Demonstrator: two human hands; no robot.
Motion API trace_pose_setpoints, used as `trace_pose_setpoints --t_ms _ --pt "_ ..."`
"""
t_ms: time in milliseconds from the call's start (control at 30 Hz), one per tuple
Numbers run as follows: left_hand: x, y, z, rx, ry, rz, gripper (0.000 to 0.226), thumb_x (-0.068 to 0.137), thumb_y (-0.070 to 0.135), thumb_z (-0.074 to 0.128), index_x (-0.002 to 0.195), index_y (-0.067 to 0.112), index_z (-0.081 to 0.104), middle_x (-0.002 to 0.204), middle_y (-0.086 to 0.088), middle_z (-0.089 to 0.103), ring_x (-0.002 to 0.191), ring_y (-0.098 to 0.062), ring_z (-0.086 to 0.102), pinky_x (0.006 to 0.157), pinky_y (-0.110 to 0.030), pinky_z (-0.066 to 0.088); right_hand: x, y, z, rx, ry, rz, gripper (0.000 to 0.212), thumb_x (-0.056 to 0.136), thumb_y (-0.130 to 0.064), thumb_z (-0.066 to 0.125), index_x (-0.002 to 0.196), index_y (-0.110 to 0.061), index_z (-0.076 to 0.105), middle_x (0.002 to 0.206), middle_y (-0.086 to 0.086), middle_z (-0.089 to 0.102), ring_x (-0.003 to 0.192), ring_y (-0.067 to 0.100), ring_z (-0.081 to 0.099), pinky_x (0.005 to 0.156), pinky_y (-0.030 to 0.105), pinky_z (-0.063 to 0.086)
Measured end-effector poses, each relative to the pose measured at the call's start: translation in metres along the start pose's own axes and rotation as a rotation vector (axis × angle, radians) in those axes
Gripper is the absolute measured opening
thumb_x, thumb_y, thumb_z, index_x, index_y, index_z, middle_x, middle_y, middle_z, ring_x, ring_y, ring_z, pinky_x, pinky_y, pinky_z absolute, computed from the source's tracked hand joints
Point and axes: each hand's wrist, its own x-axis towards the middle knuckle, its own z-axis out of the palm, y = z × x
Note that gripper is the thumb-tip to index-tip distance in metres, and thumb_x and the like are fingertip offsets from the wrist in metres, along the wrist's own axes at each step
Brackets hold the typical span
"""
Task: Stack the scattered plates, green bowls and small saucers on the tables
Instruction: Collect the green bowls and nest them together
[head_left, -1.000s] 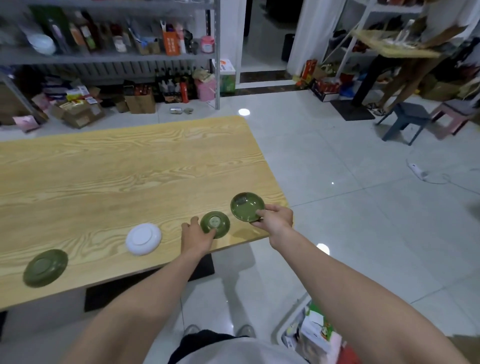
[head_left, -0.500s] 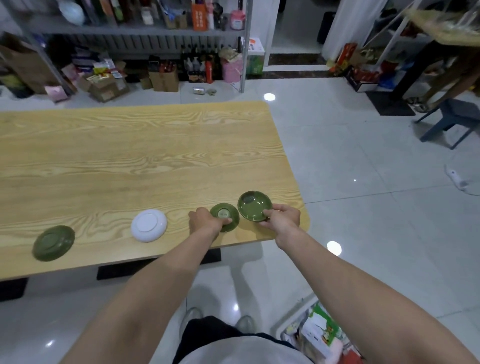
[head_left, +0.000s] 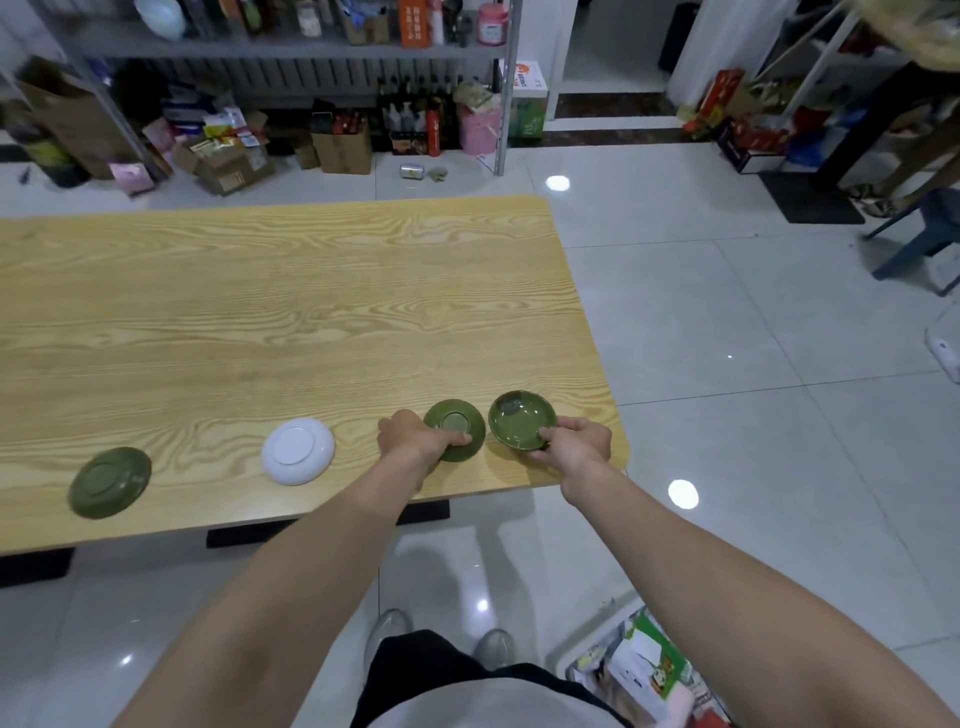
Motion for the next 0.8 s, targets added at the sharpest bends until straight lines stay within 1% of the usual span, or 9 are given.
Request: trace_pose_setpoints --t_ms 67,133,233,300,367,467,600,733,800 --pt "-0.007 0.004 -0.002 -0.073 -0.017 0.044 0.072 0.041 0.039 0.097 0.095 0.009 0.061 0.101 -0.007 0.065 0.087 -0.024 0.064 0.076 -0.039 0.058 -0.001 -0.001 -0.001 -0.004 -0.004 0.005 0.023 0.084 0.01 0.067 0.101 -0.006 0.062 0.112 0.018 0.065 0.072 0.033 0.072 0.06 0.032 0.061" --pt "-0.016 0.007 -0.005 -0.117 -0.004 0.141 0.058 0.058 0.023 0.093 0.101 0.01 0.057 0.096 -0.003 0.063 0.086 -0.02 0.06 0.073 -0.033 0.053 -0.002 -0.002 -0.002 0.003 -0.009 0.008 0.022 0.084 0.01 0.066 0.097 -0.007 0.061 0.11 0.017 0.065 0.074 0.033 0.072 0.052 0.028 0.058" --pt "-0.023 0.007 -0.008 -0.066 0.073 0.38 0.031 0.075 0.008 0.08 0.098 0.011 0.06 0.09 0.0 0.061 0.082 -0.018 0.056 0.063 -0.024 0.04 -0.005 -0.005 -0.004 0.021 -0.018 0.007 0.023 0.084 0.011 0.066 0.098 -0.006 0.061 0.11 0.017 0.064 0.068 0.03 0.07 0.048 0.026 0.057" --pt "-0.025 0.002 -0.008 0.04 0.095 0.542 0.016 0.081 0.004 0.074 0.093 0.012 0.066 0.089 0.0 0.063 0.087 -0.02 0.058 0.064 -0.02 0.036 -0.006 -0.006 -0.006 0.035 -0.013 0.004 0.023 0.084 0.012 0.066 0.1 -0.005 0.061 0.11 0.017 0.064 0.063 0.027 0.069 0.047 0.026 0.056" --pt "-0.025 -0.007 -0.006 0.164 0.109 0.654 0.014 0.086 0.002 0.069 0.097 0.01 0.072 0.095 -0.002 0.063 0.097 -0.021 0.056 0.071 -0.016 0.032 -0.006 -0.006 -0.009 0.047 -0.003 0.001 0.024 0.084 0.012 0.066 0.102 -0.003 0.063 0.11 0.018 0.064 0.063 0.026 0.068 0.045 0.025 0.056" --pt "-0.022 -0.026 0.0 0.257 0.129 0.726 0.021 0.09 -0.001 0.064 0.107 0.005 0.074 0.125 -0.013 0.057 0.122 -0.026 0.046 0.094 -0.008 0.021 -0.005 -0.002 -0.012 0.051 0.009 -0.002 0.024 0.083 0.012 0.066 0.102 -0.003 0.064 0.111 0.018 0.065 0.063 0.026 0.068 0.054 0.03 0.059" --pt "-0.018 -0.044 0.004 0.26 0.138 0.738 0.023 0.091 -0.003 0.061 0.111 0.002 0.072 0.143 -0.017 0.044 0.135 -0.03 0.036 0.107 -0.013 0.014 -0.007 0.002 -0.017 0.057 0.019 -0.002 0.021 0.084 0.013 0.065 0.095 -0.005 0.062 0.11 0.019 0.065 0.06 0.025 0.067 0.072 0.039 0.062" --pt "-0.014 -0.051 0.004 0.279 0.158 0.783 0.021 0.09 -0.004 0.062 0.108 -0.001 0.073 0.142 -0.02 0.047 0.136 -0.036 0.037 0.112 -0.027 0.02 -0.011 0.005 -0.021 0.044 0.029 -0.007 0.019 0.084 0.012 0.064 0.088 -0.006 0.061 0.107 0.017 0.065 0.061 0.026 0.067 0.066 0.033 0.059" --pt "-0.015 -0.052 0.003 0.259 0.163 0.781 0.021 0.092 -0.001 0.061 0.11 0.0 0.072 0.142 -0.018 0.048 0.137 -0.033 0.036 0.113 -0.028 0.021 -0.012 0.007 -0.021 0.037 0.031 -0.011 0.019 0.084 0.012 0.065 0.096 -0.002 0.063 0.109 0.018 0.065 0.06 0.025 0.066 0.06 0.031 0.059"
